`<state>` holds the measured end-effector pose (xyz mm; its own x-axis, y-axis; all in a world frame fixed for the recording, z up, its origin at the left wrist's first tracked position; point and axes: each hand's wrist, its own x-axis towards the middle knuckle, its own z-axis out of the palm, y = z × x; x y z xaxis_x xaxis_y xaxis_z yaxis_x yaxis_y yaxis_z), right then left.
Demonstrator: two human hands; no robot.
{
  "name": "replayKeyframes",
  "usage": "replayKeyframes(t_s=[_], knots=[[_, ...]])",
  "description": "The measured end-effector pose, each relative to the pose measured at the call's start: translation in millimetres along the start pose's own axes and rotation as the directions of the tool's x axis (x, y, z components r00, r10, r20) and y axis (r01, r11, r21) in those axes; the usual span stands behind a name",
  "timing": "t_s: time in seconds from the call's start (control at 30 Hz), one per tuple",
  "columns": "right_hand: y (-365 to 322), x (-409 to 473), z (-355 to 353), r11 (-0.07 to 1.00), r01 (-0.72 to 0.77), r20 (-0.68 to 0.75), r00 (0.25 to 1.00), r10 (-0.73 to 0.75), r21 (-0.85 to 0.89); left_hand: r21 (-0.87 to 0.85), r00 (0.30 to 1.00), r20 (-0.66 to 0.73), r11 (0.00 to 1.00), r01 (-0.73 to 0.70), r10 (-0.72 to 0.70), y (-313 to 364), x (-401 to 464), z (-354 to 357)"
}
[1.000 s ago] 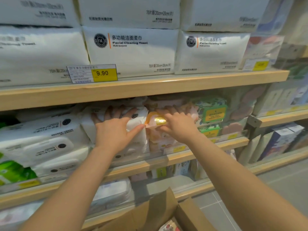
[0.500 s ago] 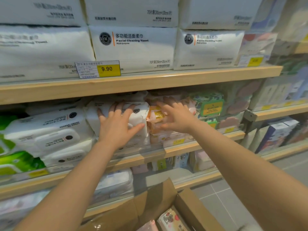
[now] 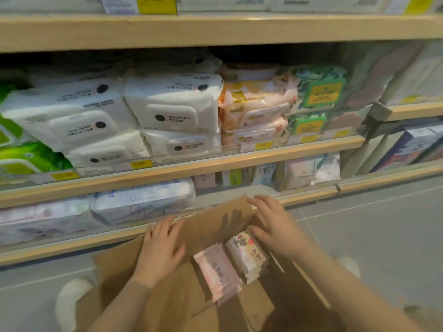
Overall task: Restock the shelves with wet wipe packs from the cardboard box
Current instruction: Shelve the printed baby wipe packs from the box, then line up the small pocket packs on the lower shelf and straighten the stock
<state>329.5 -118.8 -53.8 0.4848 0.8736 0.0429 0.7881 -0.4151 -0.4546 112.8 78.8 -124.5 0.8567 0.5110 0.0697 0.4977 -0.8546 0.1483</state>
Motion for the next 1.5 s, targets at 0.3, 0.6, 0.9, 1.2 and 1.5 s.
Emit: replayKeyframes(t_s=[0.3, 0.6, 0.9, 1.2, 1.5], knots=[[37, -30, 136, 0.930, -0.366, 0.173, 0.918, 0.357, 0.020, 0.096, 0.967, 0.221, 0.989, 0.109, -0.128, -25, 4, 67], [45, -13, 182, 0.839, -0.539, 0.145, 0.826, 0.544, -0.080, 0.115, 0.994, 0.095, 0.993, 0.039, -0.050, -28, 8, 74], [34, -15, 167, 0.742, -0.669, 0.045, 0.743, 0.668, 0.035, 0.095, 0.998, 0.057, 0.995, 0.028, -0.034, -31, 3, 77], [-15, -24, 96, 0.538, -0.496, 0.327, 0.864, 0.383, 0.682, -0.423, 0.994, 0.070, 0.900, 0.102, -0.080, 35, -25, 36], [-30, -25, 100, 0.660, -0.429, 0.298, 0.903, 0.308, 0.616, -0.701, 0.931, 0.291, 0.613, 0.364, -0.220, 41, -41, 55]])
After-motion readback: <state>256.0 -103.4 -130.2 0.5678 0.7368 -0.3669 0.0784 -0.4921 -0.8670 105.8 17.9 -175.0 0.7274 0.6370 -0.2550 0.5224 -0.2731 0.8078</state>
